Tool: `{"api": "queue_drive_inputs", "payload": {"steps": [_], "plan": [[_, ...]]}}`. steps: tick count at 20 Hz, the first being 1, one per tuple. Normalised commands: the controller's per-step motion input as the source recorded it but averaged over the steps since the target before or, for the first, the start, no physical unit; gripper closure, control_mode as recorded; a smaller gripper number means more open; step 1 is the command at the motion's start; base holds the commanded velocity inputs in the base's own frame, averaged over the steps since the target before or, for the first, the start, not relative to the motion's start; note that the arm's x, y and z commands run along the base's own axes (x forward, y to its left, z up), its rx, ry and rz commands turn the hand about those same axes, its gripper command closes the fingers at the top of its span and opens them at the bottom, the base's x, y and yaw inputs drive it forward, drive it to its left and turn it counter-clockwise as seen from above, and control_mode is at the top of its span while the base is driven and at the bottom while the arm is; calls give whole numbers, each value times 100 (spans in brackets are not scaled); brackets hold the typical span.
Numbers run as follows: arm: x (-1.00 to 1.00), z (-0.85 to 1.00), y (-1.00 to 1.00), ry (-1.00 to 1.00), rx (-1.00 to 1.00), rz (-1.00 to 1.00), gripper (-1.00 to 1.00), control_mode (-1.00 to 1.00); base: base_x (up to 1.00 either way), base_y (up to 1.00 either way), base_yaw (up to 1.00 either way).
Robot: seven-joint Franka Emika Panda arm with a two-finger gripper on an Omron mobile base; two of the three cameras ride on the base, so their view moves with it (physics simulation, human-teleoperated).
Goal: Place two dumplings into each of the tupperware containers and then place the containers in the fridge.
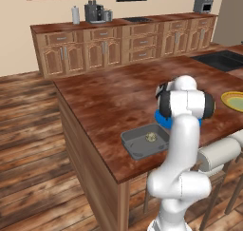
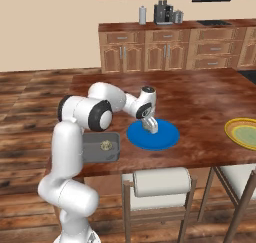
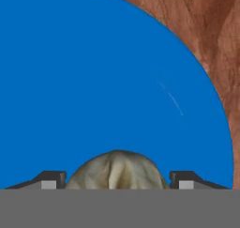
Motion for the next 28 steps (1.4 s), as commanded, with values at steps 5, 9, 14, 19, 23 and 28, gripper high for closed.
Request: {"api": "queue_drive_inputs", "payload": {"steps": [5, 9, 14, 19, 23, 28], "plan": [[-100, 67, 0, -16, 11, 18, 100, -100, 0, 0, 0], [-100, 68, 0, -8, 0, 38, 100, -100, 0, 0, 0], [-100, 55, 5, -10, 0, 34, 100, -100, 0, 0, 0], [-100, 44, 27, -12, -2, 25, 100, -100, 0, 0, 0], [-74, 5, 84, 0, -21, 10, 100, -100, 0, 0, 0], [-50, 0, 100, 0, -27, 5, 100, -100, 0, 0, 0]]}}
